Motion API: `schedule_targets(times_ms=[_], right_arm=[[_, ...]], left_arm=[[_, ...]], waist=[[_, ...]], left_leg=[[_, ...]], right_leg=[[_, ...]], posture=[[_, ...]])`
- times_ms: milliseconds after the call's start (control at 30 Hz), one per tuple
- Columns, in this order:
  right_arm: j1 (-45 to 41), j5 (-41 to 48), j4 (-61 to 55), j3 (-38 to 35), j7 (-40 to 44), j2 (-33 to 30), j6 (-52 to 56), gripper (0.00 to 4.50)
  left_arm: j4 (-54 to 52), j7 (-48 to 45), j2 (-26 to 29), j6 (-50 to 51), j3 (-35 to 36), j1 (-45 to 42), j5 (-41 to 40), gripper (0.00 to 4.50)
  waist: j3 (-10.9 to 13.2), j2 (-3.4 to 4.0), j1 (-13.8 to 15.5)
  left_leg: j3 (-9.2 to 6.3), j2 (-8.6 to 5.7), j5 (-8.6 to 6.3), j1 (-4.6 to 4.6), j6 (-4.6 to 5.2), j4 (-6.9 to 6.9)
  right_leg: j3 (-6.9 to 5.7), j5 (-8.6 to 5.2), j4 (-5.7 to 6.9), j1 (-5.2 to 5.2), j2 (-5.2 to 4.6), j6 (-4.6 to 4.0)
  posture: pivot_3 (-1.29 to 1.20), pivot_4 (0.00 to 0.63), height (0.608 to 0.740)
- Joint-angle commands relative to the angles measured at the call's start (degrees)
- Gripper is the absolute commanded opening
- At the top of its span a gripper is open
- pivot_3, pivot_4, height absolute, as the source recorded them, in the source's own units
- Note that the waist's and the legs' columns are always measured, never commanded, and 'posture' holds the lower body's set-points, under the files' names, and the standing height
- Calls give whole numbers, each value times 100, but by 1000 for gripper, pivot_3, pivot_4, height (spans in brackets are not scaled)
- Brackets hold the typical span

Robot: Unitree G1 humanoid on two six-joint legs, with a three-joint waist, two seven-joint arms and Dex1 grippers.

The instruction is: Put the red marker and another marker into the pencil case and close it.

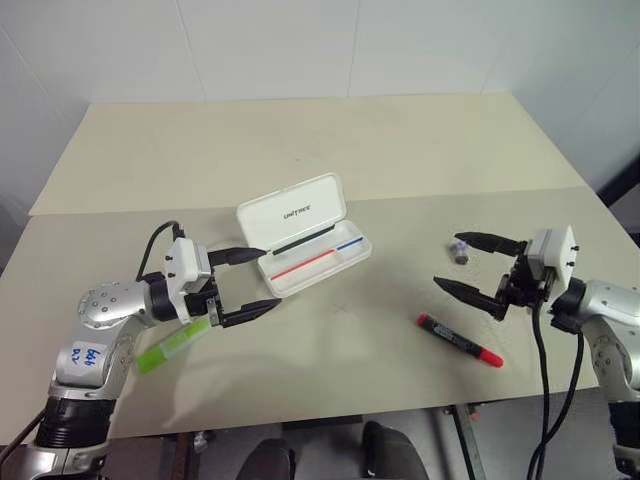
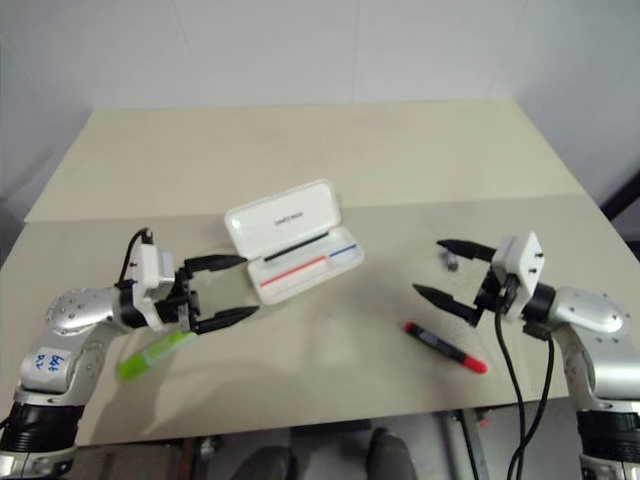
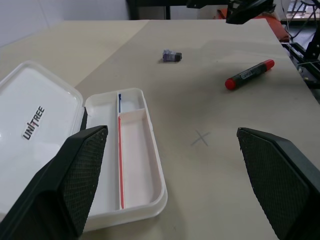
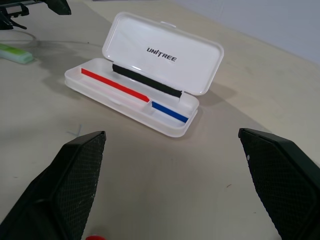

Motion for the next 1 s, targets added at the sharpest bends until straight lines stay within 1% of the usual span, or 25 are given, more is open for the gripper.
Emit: schedule_targets(times_ms=[33, 167, 367, 467, 533, 567, 667, 800, 1000], right_arm=[[-208, -51, 97, 11, 114, -39, -160, 4500], [-550, -178, 264, 307, 210, 88, -174, 4500], [-841, -210, 249, 504, 284, 161, -151, 4500], [-834, -216, 184, 575, 297, 207, -157, 4500], [-842, -222, 125, 648, 281, 262, -160, 4500], [-842, -223, 83, 683, 262, 297, -152, 4500], [-840, -238, -28, 788, 243, 388, -140, 4500], [-806, -270, -224, 944, 210, 476, -96, 4500], [-767, -156, -480, 866, 177, 445, 30, 4500]], left_arm=[[-349, 144, 63, 50, 155, 74, -98, 4431], [-392, 244, 82, 34, 137, 120, -8, 4431], [-389, 245, 118, -18, 34, 97, 75, 4431], [-332, 225, 140, -19, -4, 80, 116, 3771], [-301, 216, 146, -3, -24, 60, 134, 3145], [-285, 199, 154, -4, -36, 55, 142, 2728], [-158, 236, 145, -6, -167, -55, 294, 1747], [49, 264, 93, -7, -339, -283, 444, 1747], [468, 488, 74, 208, -896, -788, 1057, 1747]], waist=[[0, 0, -1], [0, 0, -12], [0, 0, -2], [0, 0, 1], [1, 1, -7], [1, 1, -9], [1, 2, -4], [0, 0, 11], [0, 0, -2]], left_leg=[[0, 1, 0, 0, 0, 0], [1, 1, 0, 1, 0, 2], [-3, 0, 0, 0, 0, 2], [-7, 0, 0, -1, 0, -1], [-7, -1, 0, -2, 0, -2], [-6, -1, 0, -2, 0, -2], [-6, 0, 0, -2, 0, -1], [-5, -2, 0, -2, 0, 5], [-4, -3, 0, -1, 0, 5]], right_leg=[[0, 0, 0, 0, 0, 0], [0, 0, 0, 0, 0, 0], [0, 0, 1, -1, 0, 0], [-2, 0, 1, -1, 0, 0], [-1, 0, 1, -2, 0, 0], [-2, 0, 0, -2, 0, 0], [-2, 0, 1, -2, 0, 0], [-1, 0, 1, 0, 0, 0], [-1, 0, 3, -1, 0, 0]], posture=[[0, 150, 740], [0, 150, 740], [0, 150, 740], [0, 150, 740], [0, 150, 740], [0, 150, 740], [0, 150, 740], [0, 150, 740], [0, 150, 740]])
